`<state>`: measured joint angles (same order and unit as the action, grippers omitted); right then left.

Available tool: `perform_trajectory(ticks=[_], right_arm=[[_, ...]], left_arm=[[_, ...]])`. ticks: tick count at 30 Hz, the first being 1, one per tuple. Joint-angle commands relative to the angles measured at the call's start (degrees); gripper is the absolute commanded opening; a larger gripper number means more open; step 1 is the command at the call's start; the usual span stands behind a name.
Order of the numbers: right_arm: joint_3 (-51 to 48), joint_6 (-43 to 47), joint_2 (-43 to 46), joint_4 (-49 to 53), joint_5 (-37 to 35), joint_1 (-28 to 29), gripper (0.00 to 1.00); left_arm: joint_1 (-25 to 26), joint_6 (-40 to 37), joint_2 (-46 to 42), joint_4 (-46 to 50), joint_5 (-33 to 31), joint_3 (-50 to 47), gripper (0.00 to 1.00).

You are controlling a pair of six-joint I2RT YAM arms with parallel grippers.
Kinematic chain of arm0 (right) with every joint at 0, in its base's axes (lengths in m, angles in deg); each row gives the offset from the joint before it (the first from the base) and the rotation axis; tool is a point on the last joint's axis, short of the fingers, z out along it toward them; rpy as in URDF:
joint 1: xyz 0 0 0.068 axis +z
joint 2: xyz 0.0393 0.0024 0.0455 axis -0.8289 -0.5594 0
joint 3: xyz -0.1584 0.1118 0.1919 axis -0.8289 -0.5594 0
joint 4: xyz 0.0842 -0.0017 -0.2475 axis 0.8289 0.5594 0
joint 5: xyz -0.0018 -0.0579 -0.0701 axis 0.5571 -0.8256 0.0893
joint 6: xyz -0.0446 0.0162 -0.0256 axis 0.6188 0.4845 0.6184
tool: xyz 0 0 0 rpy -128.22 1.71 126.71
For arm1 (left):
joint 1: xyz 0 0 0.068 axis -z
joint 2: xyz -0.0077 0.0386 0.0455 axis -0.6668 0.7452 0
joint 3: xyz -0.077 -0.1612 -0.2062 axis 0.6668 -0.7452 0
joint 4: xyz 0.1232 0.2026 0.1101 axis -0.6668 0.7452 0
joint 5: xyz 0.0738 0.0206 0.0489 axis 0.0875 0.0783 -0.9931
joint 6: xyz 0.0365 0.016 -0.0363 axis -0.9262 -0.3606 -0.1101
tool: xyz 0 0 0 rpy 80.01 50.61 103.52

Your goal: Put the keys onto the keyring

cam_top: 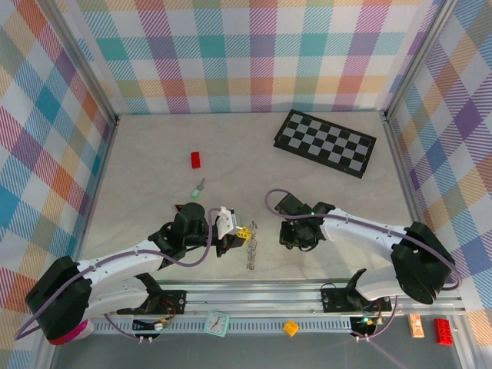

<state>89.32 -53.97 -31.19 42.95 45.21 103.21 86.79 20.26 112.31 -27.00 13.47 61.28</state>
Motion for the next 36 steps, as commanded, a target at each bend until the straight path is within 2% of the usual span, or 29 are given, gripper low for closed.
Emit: perform_trajectory(ticks=[1,13,28,36], right_arm=[[0.09,-3.55,-1.07,-3.43,1.48,-0.38,0.33],[0.22,-5.70,-5.00,-2.92,0.42,-0.47,0.30],[2.22,-4.82,-7.95,-4.39,1.20,-0.46,0.19],[3.45,-4.35,-9.15,-3.61,0.66,-0.46,0.18]], left_arm=[[0.48,-1.24,-0.03,-0.17,0.56,1.86,0.00],[0.52,-1.42,0.01,-0.08,0.56,2.00,0.00],[0.56,-1.68,-0.07,0.45,-0.14,1.92,0.00],[0.50,-1.81,0.40,0.18,0.04,1.97,0.00]])
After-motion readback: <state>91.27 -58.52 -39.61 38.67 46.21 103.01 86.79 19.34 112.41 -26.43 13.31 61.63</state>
